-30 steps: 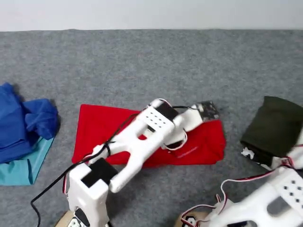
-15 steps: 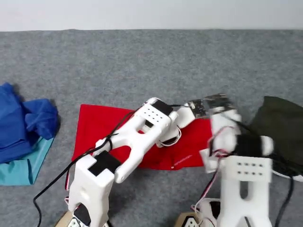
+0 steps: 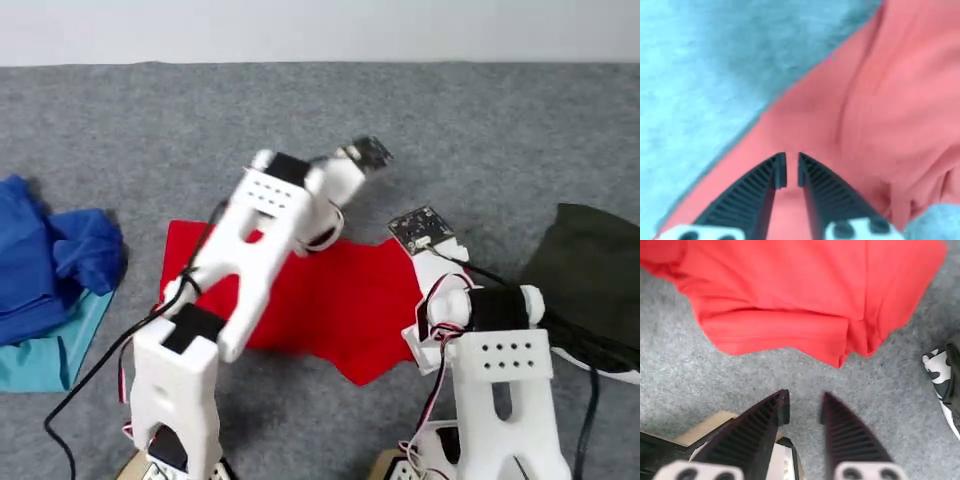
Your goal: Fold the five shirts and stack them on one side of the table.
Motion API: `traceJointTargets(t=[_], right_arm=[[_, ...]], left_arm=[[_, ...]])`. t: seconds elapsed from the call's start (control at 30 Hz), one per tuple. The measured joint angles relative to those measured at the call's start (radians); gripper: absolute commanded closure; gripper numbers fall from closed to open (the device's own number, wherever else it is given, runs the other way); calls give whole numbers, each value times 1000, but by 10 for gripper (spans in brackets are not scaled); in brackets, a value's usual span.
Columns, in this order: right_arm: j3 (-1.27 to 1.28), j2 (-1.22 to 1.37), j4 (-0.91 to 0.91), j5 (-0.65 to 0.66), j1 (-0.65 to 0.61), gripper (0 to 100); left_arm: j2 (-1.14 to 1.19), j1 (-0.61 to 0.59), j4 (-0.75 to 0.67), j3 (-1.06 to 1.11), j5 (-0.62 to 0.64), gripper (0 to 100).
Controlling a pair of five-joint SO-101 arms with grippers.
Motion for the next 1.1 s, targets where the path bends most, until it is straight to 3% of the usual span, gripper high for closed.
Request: traceJointTargets(t=[0.27, 0.6, 0.87, 1.1], right_arm=[[25, 0, 0, 107, 0, 952], [203, 0, -75, 295, 0, 957], [397, 0, -275, 354, -133, 987], [532, 0, -586, 356, -193, 987]], left_arm=[[0, -124, 198, -285, 38, 967], [-124, -259, 212, -351, 143, 967], [-264, -414, 215, -353, 212, 967], [-361, -526, 216, -353, 215, 967]])
